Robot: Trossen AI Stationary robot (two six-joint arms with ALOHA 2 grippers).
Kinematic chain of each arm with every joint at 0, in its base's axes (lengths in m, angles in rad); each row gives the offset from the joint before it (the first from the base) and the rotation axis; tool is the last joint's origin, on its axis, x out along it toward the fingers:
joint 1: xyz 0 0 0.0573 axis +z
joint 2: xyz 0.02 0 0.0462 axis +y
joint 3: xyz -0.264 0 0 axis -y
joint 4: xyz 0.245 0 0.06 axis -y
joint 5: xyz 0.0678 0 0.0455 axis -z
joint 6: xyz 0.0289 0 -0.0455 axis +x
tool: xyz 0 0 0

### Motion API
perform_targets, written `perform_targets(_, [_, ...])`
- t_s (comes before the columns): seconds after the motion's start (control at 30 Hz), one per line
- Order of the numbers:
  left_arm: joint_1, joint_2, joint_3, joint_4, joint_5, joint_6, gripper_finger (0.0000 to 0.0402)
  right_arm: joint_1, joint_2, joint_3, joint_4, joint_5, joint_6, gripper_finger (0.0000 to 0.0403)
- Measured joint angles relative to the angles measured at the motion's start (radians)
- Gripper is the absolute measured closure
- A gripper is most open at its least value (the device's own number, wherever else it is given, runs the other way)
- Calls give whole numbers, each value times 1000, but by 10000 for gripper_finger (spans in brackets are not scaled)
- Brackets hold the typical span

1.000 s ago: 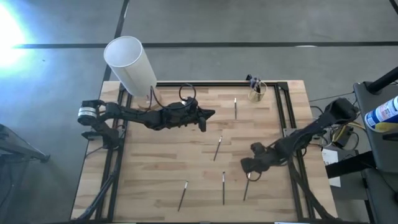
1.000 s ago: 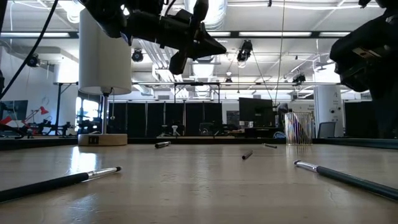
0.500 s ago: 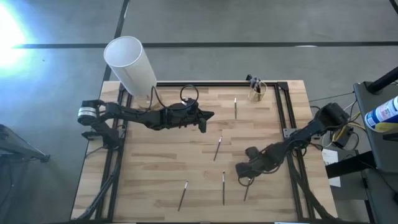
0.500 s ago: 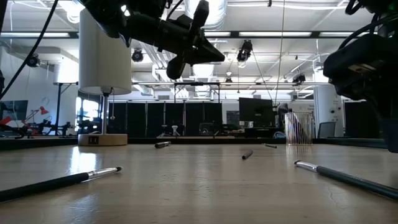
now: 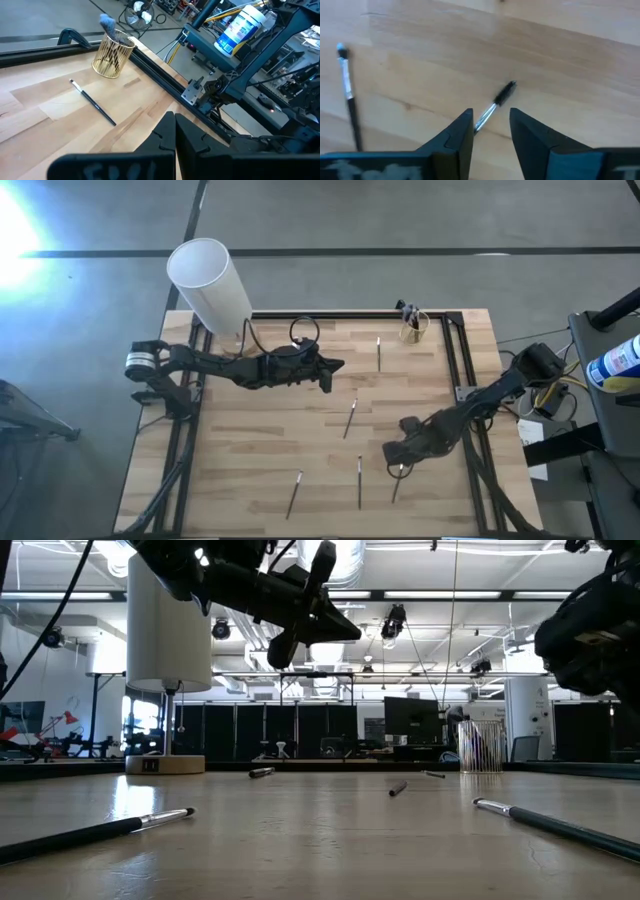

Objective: Put items in baskets/containers
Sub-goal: Put the lash brush into the yellow container

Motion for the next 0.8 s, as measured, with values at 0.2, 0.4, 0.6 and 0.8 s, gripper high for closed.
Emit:
perform_targets(0.2, [0,0,0,-10,0,0,402,-1,31,-1,-6,52,19,260])
perform_targets(0.4, [0,0,0,-26,3,-4,402,0,61,-3,5,53,14,285])
perform_targets(0.6, [0,0,0,-26,26,-29,402,0,73,-4,40,73,-14,336])
perform_targets(0.8, [3,0,0,-27,28,-100,402,-1,54,-4,41,113,-77,389])
